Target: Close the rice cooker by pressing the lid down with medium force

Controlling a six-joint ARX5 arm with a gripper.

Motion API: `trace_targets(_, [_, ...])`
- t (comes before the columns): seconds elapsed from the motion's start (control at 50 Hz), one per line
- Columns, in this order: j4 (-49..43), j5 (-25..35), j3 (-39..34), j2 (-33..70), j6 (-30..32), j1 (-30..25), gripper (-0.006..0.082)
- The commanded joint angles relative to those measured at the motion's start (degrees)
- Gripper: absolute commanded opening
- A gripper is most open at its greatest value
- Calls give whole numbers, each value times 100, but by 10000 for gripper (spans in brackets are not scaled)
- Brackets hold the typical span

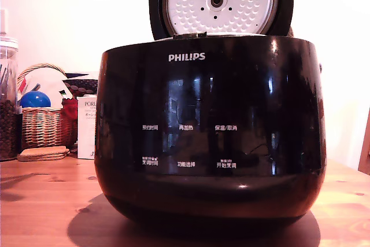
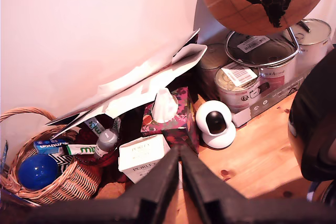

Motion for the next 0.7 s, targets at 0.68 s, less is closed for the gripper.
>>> trace_targets(0.68, [1161,2852,378,638,-575,1088,-24])
